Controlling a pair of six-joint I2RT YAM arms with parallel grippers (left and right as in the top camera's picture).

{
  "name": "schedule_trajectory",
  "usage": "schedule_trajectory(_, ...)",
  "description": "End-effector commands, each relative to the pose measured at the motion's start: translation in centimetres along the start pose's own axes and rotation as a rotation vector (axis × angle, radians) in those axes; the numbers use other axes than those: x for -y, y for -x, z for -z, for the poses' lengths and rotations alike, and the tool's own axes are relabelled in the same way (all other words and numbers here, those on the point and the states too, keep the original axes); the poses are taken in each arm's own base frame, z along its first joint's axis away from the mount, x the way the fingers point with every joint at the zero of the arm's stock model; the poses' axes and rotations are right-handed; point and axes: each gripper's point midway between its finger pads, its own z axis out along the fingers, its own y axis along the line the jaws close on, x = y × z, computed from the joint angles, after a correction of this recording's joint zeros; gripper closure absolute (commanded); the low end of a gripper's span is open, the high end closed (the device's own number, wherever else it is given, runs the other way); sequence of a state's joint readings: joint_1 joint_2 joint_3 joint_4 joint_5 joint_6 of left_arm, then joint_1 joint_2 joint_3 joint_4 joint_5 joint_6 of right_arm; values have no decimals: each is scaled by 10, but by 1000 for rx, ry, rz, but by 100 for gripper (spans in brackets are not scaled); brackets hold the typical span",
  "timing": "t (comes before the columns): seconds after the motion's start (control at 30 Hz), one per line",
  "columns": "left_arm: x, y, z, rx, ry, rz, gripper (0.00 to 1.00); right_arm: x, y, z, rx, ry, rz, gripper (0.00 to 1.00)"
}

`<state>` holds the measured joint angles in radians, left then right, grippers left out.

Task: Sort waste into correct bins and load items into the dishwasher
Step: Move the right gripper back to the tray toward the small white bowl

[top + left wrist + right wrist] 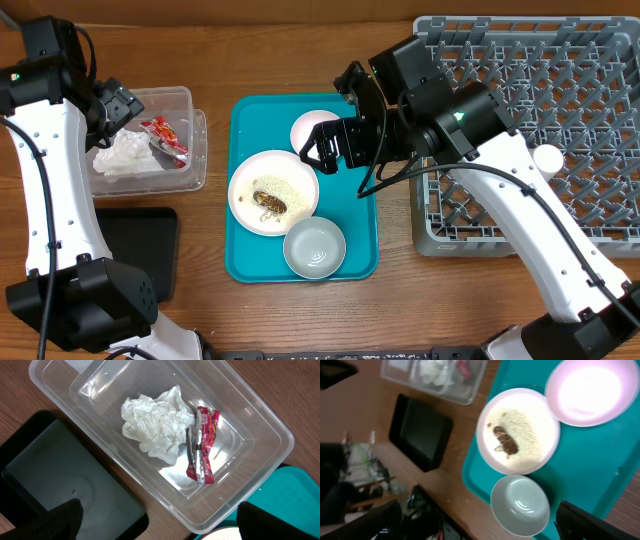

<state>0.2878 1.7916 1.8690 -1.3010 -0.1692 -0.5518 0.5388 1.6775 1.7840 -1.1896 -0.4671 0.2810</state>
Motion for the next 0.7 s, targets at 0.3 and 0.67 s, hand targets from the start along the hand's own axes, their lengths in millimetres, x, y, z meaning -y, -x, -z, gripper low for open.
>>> schedule_trajectory(0.3,0,3,14,39,-10,13,0,47,-31,-88,-168,-306,-233,12)
schedule_trajectory(0.67,0,3,14,39,-10,13,0,10,-111,-142,-360,-442,-127,17)
